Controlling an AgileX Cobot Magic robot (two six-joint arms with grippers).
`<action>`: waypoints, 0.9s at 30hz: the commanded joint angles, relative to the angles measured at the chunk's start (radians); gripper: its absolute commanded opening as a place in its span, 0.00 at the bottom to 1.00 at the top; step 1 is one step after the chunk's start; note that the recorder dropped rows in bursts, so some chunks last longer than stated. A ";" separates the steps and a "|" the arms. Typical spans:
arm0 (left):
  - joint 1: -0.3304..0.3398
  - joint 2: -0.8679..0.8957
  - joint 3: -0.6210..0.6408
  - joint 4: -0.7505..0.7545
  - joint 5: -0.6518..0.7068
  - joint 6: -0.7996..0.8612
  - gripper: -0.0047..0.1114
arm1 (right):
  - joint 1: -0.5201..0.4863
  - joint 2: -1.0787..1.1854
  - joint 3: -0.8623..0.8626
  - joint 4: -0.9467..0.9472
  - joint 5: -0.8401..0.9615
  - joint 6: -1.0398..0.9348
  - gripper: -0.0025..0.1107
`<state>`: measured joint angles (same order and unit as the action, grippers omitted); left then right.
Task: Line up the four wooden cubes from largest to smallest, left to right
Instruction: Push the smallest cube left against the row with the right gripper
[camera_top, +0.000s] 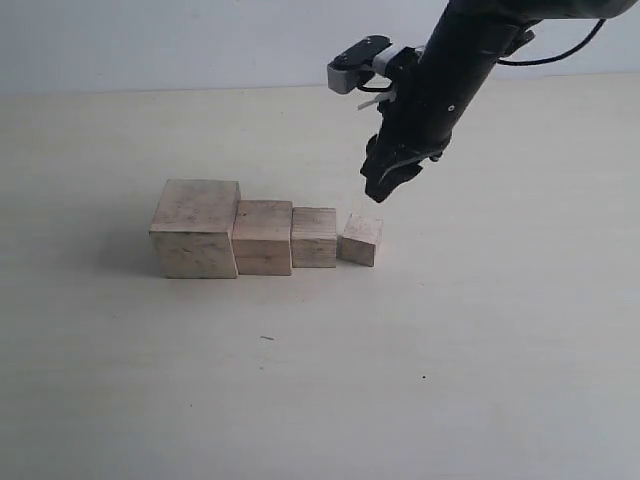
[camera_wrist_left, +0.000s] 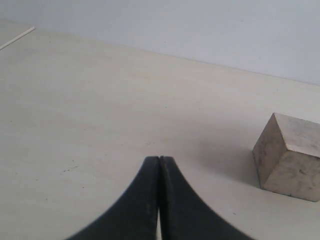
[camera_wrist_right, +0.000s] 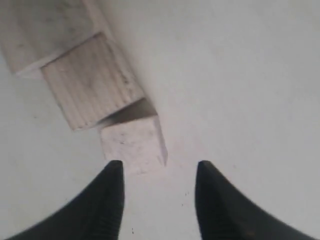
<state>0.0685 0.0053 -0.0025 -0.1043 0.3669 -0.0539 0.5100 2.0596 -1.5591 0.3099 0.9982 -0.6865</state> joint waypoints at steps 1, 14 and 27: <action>0.001 -0.005 0.002 0.004 -0.007 0.000 0.04 | 0.001 0.022 -0.003 -0.133 0.008 0.406 0.14; 0.001 -0.005 0.002 0.004 -0.007 0.000 0.04 | 0.001 0.103 -0.003 -0.119 0.029 0.568 0.02; 0.001 -0.005 0.002 0.004 -0.007 0.000 0.04 | 0.001 0.120 -0.003 -0.065 0.014 0.529 0.02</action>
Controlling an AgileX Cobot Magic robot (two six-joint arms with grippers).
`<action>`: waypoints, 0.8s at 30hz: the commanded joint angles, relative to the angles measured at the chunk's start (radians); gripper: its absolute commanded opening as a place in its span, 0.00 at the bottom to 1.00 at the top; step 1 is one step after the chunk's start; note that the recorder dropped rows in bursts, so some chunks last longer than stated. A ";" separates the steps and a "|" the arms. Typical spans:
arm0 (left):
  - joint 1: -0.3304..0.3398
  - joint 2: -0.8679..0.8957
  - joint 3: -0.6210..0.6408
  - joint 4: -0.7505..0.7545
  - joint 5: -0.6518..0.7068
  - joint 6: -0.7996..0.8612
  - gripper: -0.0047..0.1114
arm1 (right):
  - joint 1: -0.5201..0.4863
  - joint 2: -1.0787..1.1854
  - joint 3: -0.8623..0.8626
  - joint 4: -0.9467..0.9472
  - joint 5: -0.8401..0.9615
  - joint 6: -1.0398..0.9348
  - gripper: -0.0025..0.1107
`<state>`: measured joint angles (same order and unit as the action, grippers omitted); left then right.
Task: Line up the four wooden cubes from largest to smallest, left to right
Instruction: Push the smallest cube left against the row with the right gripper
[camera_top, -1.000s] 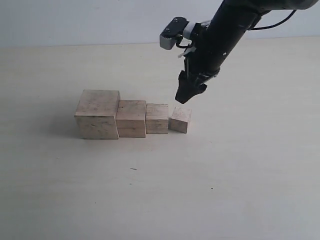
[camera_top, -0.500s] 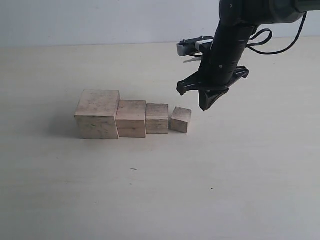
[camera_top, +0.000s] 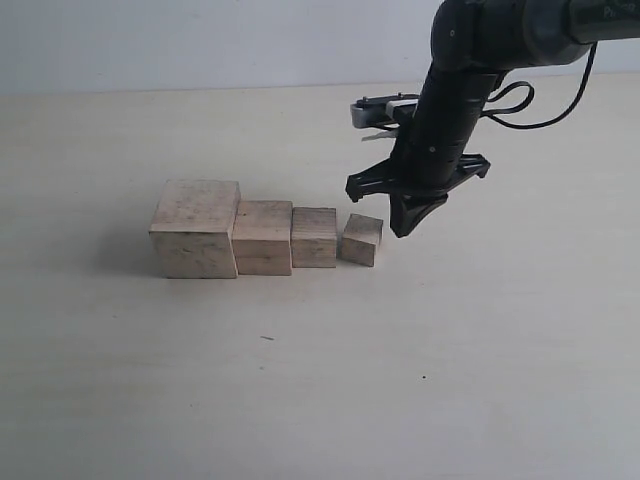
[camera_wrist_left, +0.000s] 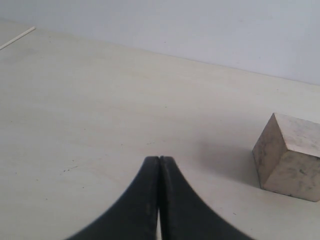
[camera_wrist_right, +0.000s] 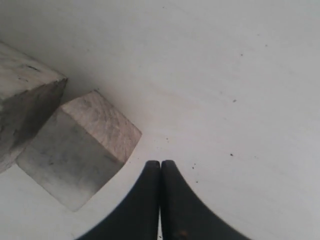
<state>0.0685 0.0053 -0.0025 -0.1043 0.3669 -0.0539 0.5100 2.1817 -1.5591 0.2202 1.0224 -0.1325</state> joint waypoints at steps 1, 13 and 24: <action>0.001 -0.005 0.002 0.004 -0.007 0.000 0.04 | 0.001 -0.002 -0.003 0.028 -0.012 -0.025 0.02; 0.001 -0.005 0.002 0.004 -0.007 0.000 0.04 | 0.001 -0.002 -0.003 0.075 -0.025 -0.049 0.02; 0.001 -0.005 0.002 0.004 -0.007 0.000 0.04 | 0.001 -0.002 -0.003 0.116 -0.025 -0.072 0.02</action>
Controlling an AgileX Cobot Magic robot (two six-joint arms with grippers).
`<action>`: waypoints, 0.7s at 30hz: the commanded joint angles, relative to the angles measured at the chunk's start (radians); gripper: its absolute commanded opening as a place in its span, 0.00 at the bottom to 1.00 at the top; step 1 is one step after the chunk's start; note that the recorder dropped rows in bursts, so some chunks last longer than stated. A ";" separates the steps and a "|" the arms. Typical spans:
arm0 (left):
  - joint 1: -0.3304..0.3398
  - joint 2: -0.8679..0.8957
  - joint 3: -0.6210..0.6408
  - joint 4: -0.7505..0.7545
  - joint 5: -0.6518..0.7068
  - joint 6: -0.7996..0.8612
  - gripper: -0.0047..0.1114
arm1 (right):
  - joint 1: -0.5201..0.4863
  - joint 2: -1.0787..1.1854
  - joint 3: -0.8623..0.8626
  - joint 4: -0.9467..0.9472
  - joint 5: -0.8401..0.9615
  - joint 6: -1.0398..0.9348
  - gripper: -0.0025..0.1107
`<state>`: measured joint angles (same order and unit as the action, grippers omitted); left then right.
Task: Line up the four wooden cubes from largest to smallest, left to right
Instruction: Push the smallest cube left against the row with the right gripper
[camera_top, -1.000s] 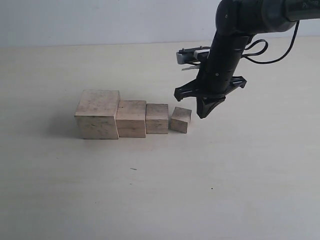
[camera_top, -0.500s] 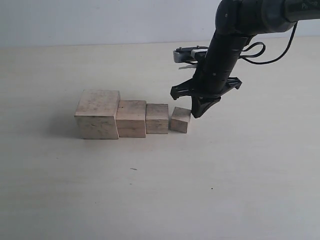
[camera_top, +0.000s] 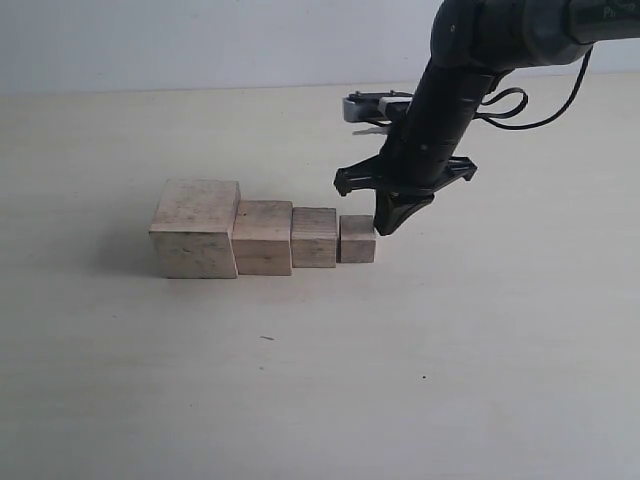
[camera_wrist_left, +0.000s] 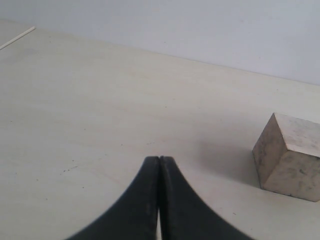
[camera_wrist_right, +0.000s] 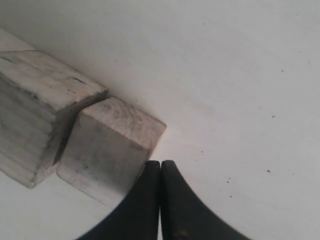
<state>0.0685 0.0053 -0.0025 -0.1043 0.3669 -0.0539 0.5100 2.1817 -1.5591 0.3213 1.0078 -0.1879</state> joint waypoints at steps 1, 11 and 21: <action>0.001 -0.005 0.002 0.004 -0.007 0.000 0.04 | 0.001 -0.002 -0.003 0.009 -0.010 -0.013 0.02; 0.001 -0.005 0.002 0.004 -0.007 0.000 0.04 | 0.001 -0.002 -0.003 -0.029 0.023 0.087 0.02; 0.001 -0.005 0.002 0.004 -0.007 0.000 0.04 | 0.001 -0.002 -0.003 0.048 0.029 0.063 0.02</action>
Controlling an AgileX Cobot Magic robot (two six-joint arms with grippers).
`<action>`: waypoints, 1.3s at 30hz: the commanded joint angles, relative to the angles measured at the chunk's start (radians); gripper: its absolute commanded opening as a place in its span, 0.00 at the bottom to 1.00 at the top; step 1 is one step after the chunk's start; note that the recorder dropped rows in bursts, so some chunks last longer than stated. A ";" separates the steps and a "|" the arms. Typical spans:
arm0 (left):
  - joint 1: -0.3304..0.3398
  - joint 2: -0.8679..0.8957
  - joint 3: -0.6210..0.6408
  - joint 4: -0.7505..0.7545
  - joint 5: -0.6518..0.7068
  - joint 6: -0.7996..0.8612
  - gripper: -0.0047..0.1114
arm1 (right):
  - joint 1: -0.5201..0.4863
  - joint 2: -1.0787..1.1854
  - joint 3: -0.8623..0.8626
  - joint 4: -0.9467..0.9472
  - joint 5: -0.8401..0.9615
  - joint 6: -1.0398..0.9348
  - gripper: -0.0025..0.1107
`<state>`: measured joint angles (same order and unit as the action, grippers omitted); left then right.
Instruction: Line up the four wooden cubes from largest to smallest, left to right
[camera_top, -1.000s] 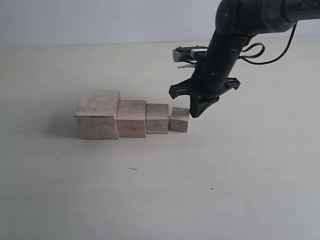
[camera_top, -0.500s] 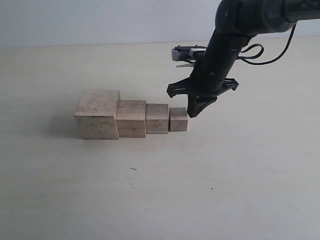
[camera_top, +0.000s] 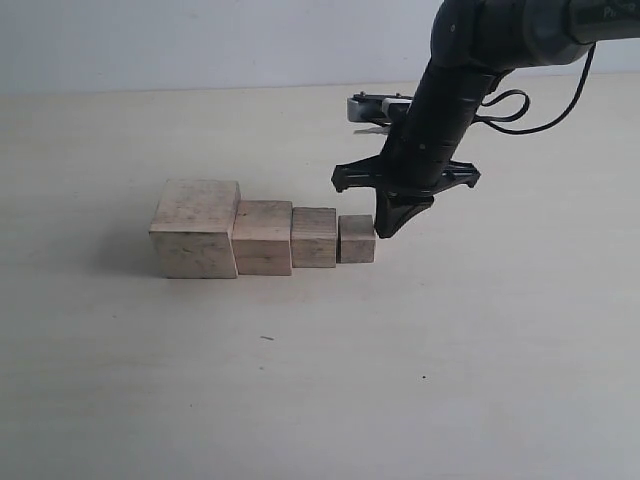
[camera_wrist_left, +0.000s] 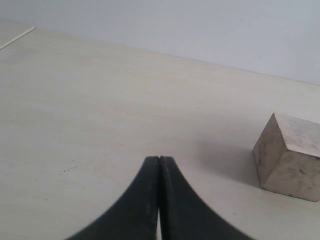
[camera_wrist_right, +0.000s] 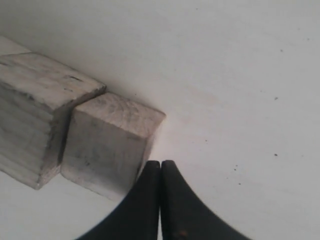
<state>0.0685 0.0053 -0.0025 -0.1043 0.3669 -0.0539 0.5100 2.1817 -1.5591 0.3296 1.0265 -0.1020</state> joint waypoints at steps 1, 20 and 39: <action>0.001 -0.005 0.002 0.004 -0.007 0.000 0.04 | 0.001 -0.002 -0.003 0.046 0.013 -0.032 0.02; 0.001 -0.005 0.002 0.004 -0.007 0.000 0.04 | 0.001 -0.006 -0.003 0.040 0.019 -0.026 0.02; 0.001 -0.005 0.002 0.004 -0.007 0.000 0.04 | 0.001 -0.498 0.270 -0.012 -0.577 -0.003 0.02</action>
<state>0.0685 0.0053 -0.0025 -0.1043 0.3669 -0.0539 0.5100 1.7906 -1.3936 0.2531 0.6002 -0.0663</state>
